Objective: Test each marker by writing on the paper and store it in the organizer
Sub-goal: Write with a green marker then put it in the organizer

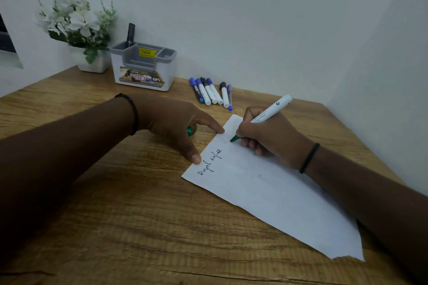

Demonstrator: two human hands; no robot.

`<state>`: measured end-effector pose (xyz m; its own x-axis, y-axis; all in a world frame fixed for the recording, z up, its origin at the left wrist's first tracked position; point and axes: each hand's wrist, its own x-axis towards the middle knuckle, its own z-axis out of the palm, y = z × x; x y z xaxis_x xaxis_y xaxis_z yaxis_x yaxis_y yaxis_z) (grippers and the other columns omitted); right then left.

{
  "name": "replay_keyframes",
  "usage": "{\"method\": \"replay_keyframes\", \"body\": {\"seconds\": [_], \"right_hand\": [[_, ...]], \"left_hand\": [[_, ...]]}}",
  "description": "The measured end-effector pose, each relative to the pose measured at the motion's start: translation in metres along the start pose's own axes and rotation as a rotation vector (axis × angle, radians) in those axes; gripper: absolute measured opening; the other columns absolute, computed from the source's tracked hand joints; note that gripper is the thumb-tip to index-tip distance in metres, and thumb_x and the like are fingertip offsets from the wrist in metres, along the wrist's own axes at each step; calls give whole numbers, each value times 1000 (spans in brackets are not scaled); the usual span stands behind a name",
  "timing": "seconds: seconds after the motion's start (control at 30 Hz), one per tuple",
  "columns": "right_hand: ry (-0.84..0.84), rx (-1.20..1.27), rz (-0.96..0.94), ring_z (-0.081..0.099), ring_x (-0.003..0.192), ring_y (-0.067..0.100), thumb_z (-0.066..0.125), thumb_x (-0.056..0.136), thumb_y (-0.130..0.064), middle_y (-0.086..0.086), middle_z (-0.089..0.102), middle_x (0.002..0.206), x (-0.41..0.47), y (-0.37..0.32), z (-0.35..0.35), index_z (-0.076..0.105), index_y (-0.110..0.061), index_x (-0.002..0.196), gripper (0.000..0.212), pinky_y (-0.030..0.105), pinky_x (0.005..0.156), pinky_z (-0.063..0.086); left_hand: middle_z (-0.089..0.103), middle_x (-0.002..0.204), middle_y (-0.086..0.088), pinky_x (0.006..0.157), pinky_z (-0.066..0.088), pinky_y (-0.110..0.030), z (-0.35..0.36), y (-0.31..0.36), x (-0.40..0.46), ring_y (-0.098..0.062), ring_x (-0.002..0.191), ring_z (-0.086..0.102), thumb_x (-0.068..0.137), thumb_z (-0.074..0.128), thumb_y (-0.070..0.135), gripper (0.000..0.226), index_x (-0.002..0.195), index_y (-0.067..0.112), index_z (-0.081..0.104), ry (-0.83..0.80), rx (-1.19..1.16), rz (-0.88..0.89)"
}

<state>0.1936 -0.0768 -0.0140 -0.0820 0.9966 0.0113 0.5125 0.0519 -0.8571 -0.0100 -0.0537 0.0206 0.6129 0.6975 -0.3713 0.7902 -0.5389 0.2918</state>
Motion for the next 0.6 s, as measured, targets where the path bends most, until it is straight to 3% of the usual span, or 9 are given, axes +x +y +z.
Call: {"method": "replay_keyframes", "body": {"seconds": [0.07,0.1,0.13,0.17,0.2,0.23,0.37,0.47,0.6], "right_hand": [[-29,44,1,45,45,15,66,81,-8,8,62,60,0,-1,0,50,-18,62,26,21,44,35],[-60,60,-3,45,45,13,66,82,-9,8,62,62,-1,-3,1,53,-17,64,24,20,43,35],[-89,57,-9,45,46,11,67,83,-11,6,64,62,-1,-4,4,57,-16,66,20,20,42,35],[-106,41,-13,44,47,10,68,83,-13,5,65,63,-1,-5,6,59,-16,68,17,20,42,34],[-104,18,-18,44,49,11,69,82,-14,5,65,63,0,-5,7,60,-16,67,17,20,43,33],[-86,-6,-22,44,49,13,68,81,-14,6,64,62,0,-5,7,58,-17,64,20,21,43,33],[-39,0,12,45,45,16,65,79,-7,8,60,57,0,-2,-1,46,-19,57,32,20,41,36],[-50,92,21,48,45,14,66,83,-5,8,62,58,0,-1,-3,49,-16,60,31,21,40,40],[-22,105,15,52,47,14,67,84,-6,8,64,61,3,3,0,52,-14,64,26,21,42,43]], "left_hand": [[51,110,25,89,34,-25,0,-1,0,6,79,32,76,72,42,80,143,45,27,-6,-4,3],[51,106,24,87,33,-23,0,-1,1,-2,88,48,77,72,41,80,143,45,27,-3,-6,1],[18,90,13,84,32,-22,-1,0,1,2,77,26,77,71,40,80,143,44,26,-2,-9,-2],[15,120,12,83,32,-22,-1,0,1,4,112,23,78,70,38,80,144,43,25,-1,-5,-9],[10,115,11,84,32,-22,-2,2,1,-9,86,49,79,69,38,80,144,42,24,-5,1,-15],[17,97,13,88,32,-22,-2,3,1,-1,87,34,79,69,38,80,145,41,24,-13,3,-22],[48,132,15,94,35,-24,0,2,1,-4,108,43,77,70,42,81,144,43,25,-27,8,-18],[44,96,29,80,35,-16,-1,1,1,2,85,43,76,71,42,81,143,45,27,-24,4,-13],[43,137,15,93,34,-26,0,0,2,1,96,30,72,70,46,84,143,46,26,-18,13,4]]}}
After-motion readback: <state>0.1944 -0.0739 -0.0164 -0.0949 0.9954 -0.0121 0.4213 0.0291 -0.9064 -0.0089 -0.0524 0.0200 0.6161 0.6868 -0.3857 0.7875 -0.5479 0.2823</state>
